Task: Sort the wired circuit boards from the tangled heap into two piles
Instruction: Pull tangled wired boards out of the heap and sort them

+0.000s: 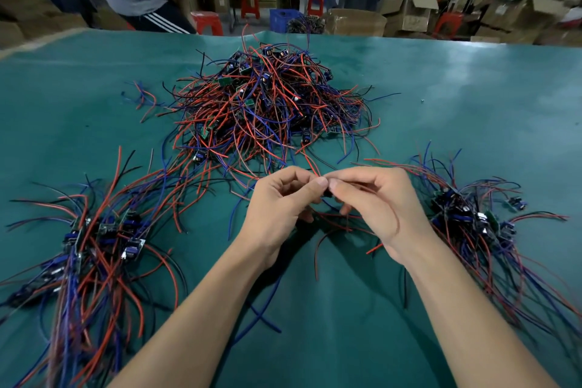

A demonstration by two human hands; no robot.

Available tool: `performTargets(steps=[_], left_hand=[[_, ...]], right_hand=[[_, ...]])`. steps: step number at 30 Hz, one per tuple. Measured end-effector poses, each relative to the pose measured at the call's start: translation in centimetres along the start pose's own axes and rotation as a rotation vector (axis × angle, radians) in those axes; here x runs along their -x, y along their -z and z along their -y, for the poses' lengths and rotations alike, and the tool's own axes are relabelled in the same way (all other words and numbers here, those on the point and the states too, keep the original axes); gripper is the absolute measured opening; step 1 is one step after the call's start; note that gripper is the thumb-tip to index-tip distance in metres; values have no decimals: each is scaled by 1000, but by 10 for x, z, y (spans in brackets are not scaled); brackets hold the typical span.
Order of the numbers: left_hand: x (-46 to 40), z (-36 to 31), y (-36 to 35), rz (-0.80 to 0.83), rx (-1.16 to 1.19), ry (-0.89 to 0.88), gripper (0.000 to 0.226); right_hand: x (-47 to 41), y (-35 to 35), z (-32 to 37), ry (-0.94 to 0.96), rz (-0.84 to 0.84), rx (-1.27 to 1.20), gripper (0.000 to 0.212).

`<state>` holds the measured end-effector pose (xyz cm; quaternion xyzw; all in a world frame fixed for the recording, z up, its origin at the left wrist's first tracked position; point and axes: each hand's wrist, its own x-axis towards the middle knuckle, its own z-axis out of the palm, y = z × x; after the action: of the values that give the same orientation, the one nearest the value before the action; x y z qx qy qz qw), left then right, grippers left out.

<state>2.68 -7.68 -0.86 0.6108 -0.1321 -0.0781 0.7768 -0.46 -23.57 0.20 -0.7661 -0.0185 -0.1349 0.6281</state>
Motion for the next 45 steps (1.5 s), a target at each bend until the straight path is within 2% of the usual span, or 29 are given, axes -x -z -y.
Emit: performTargets(steps=[5,7,12,17,21,29,34,37,43,45], left_hand=[[1,-1,3,98,77,21,7],[1,0,4,137,81,20,12],[0,0,4,84,77,14,23],[-2,-1,8,79,39,47,43],[-2,-1,8,125,36,86,53],[-1,-3,7,127,-95,40,39],[0,2,3,137,-263,-19,21],[0,1,3,128,-266,-13,17],[0,-2,6,146,-153,73,47],[0,-3,6,161,-124,90,50]], right_hand=[[1,1,3,-23,54,-84,19],[1,-1,4,-62,27,-139,17],[3,-9,6,-90,-8,-257,18],[1,-1,8,-82,115,-169,14],[1,11,9,-117,280,-159,31],[2,16,6,-109,278,-99,30],[-1,9,0,-97,158,17,24],[-1,10,1,-81,146,7,24],[0,13,7,-95,290,56,19],[-1,14,6,-87,267,58,28]])
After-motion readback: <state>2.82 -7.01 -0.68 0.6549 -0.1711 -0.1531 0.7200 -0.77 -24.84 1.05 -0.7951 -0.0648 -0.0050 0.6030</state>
